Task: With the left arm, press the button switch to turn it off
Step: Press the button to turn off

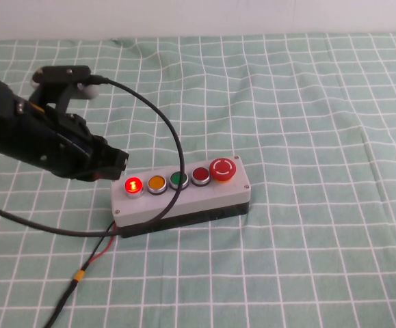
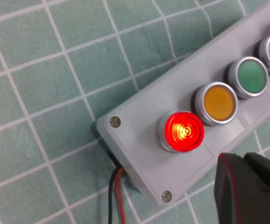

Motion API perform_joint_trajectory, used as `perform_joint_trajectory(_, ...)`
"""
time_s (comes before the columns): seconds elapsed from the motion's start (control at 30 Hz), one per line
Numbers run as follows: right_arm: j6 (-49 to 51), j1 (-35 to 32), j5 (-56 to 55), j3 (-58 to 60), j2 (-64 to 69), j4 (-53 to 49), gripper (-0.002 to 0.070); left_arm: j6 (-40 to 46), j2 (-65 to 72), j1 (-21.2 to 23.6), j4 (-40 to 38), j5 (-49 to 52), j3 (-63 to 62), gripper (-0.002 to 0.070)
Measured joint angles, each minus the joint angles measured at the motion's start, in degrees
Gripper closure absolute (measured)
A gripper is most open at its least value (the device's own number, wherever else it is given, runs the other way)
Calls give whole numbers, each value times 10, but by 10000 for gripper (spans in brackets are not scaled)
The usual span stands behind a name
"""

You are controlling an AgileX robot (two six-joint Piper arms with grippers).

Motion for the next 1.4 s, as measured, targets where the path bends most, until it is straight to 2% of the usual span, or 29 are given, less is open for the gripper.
perform_joint_trajectory(0.67,0,0,0,0,0,0,694,2,36,-1,-40,-45,0,677)
perform_joint_trajectory(0.8,0,0,0,0,0,0,694,10,36,-18,-40,-49,0,677)
perform_joint_trajectory(1.0,0,0,0,0,0,0,694,14,36,-45,-7,-75,0,677)
perform_joint_trajectory(1.2,0,0,0,0,0,0,694,-20,36,-46,33,-92,0,677)
perform_joint_trajectory(1.4,0,0,0,0,0,0,694,-29,36,-46,38,-92,0,677)
